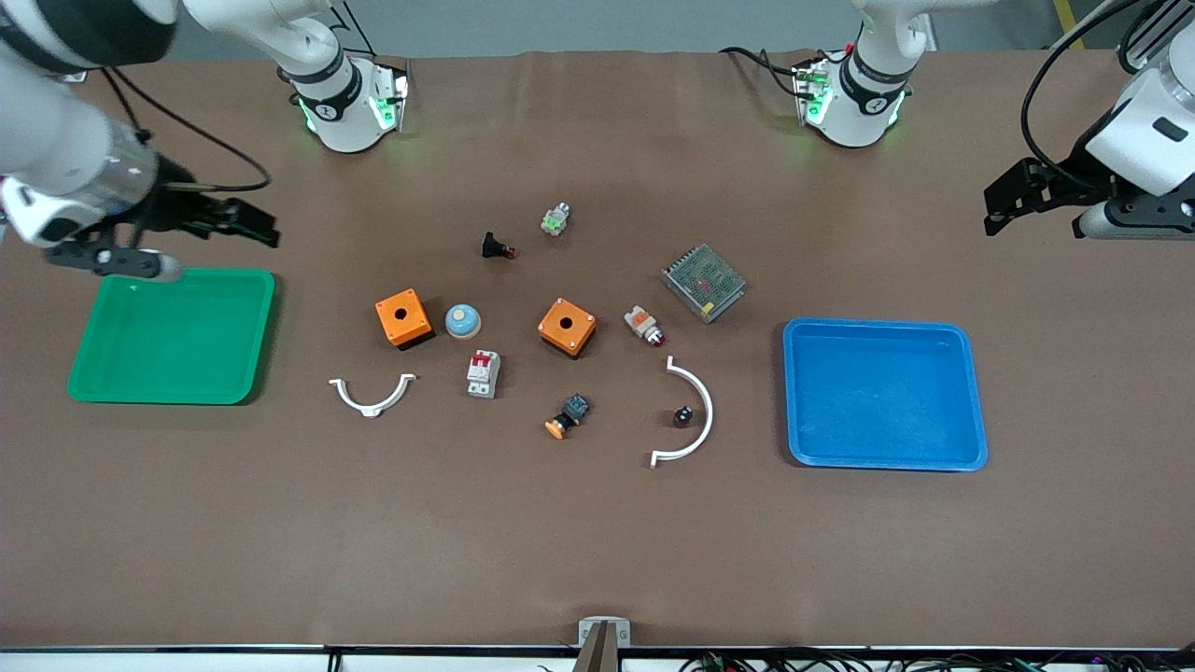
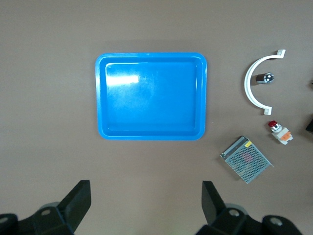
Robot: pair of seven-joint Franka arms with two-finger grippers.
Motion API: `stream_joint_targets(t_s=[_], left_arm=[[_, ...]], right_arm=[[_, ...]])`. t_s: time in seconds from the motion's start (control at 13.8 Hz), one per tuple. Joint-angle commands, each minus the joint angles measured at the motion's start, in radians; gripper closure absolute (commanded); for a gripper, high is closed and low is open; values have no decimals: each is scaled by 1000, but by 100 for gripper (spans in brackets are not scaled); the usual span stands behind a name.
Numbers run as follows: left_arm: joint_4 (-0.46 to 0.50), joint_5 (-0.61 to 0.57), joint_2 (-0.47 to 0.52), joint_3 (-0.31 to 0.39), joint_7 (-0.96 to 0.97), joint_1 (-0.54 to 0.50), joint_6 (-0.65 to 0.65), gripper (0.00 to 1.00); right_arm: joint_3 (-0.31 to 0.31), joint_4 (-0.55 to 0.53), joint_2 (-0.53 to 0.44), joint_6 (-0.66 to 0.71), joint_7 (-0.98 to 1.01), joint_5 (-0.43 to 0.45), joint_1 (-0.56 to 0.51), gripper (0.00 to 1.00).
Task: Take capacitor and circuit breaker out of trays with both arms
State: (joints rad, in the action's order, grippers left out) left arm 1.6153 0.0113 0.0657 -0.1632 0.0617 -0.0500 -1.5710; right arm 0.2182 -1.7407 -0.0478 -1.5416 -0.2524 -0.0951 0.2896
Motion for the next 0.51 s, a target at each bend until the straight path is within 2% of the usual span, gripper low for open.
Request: stream_joint_targets(t_s=[0.0,0.15,0.29,0.44], left_arm=[[12,22,19,-5,19,-14,5,0],[-4,18,9,-5,24,-16,5,0],[-17,13,-3,-2,21,-14,5,0],[-23,13,-9,-2,21,-13,5,0]], right_arm=[[-16,-7,-12,-8,82,14,-110,0],[-16,9,-7,-12,152,18,-176,0],[-19,56,-3,-11,156,75,-184,0],[-20,114,2,-9,156,94,-181,0]])
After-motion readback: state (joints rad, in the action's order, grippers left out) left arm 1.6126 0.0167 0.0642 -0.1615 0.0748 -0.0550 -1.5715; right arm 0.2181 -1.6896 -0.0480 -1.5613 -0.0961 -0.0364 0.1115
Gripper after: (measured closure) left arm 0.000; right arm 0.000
